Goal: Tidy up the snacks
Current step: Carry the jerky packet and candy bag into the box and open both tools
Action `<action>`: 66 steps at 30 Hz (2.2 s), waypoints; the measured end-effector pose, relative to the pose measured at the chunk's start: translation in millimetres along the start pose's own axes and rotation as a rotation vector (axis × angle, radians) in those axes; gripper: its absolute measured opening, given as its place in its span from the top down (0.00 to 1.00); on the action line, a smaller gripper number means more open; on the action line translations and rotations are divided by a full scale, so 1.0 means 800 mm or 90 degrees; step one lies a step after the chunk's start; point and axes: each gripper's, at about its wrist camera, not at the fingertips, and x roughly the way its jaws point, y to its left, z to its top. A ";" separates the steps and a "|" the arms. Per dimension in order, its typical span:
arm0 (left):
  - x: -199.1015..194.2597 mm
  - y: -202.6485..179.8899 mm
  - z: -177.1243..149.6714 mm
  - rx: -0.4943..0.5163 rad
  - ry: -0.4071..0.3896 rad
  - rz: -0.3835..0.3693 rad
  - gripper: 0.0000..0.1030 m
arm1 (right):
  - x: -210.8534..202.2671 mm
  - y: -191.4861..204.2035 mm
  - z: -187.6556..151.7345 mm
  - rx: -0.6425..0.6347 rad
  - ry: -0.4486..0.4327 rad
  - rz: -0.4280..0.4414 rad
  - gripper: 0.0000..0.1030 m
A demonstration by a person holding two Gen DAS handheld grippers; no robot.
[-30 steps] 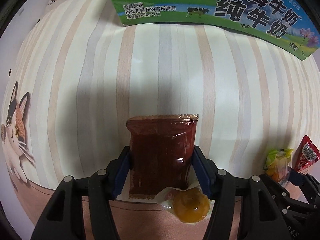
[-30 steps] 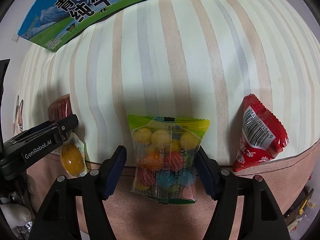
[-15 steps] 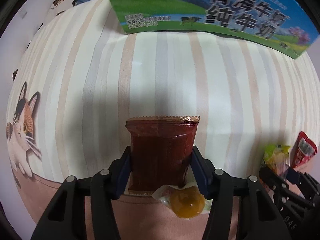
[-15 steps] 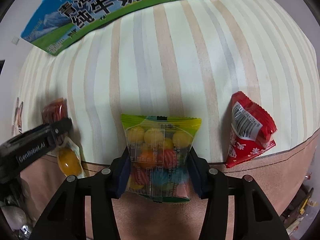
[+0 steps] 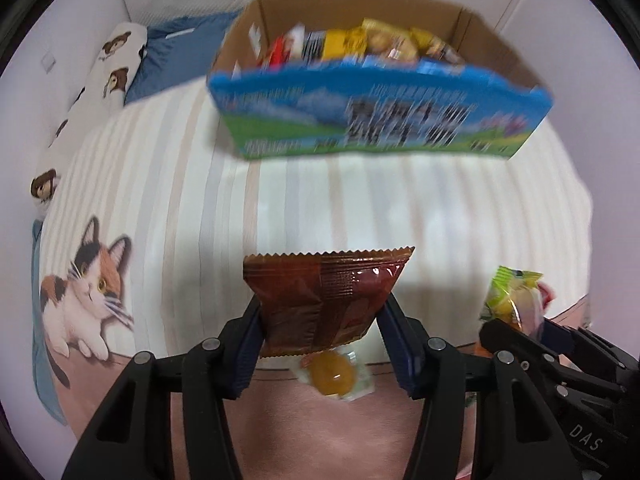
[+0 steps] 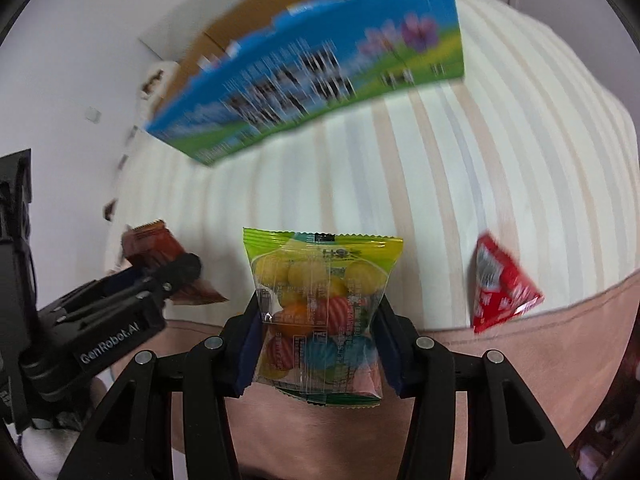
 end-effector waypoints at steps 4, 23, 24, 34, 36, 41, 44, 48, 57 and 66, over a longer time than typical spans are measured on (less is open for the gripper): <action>-0.035 -0.009 0.029 0.002 -0.027 -0.033 0.49 | -0.040 0.013 0.027 -0.008 -0.035 0.030 0.49; 0.038 -0.044 0.322 0.039 0.070 -0.113 0.49 | -0.027 0.035 0.297 -0.033 -0.064 0.001 0.49; 0.053 -0.043 0.333 0.032 0.087 -0.117 0.49 | -0.016 0.033 0.307 -0.032 -0.054 -0.004 0.49; 0.155 -0.048 0.370 0.006 0.219 -0.125 0.36 | 0.084 0.005 0.362 -0.009 0.048 -0.049 0.11; 0.157 -0.048 0.372 0.013 0.203 -0.102 0.20 | 0.088 0.002 0.367 -0.006 0.050 -0.054 0.06; 0.149 -0.049 0.367 0.019 0.188 -0.094 0.13 | 0.088 0.005 0.369 -0.023 0.052 -0.074 0.06; 0.142 -0.048 0.361 0.014 0.181 -0.098 0.13 | 0.084 0.006 0.369 -0.022 0.050 -0.076 0.06; 0.123 -0.047 0.344 0.012 0.168 -0.101 0.13 | 0.075 0.010 0.363 -0.026 0.046 -0.083 0.06; 0.054 -0.025 0.303 -0.012 0.088 -0.086 0.13 | 0.037 0.012 0.330 -0.031 0.039 -0.100 0.06; -0.003 -0.021 0.269 -0.007 0.021 -0.075 0.13 | -0.006 0.028 0.289 -0.046 -0.002 -0.093 0.06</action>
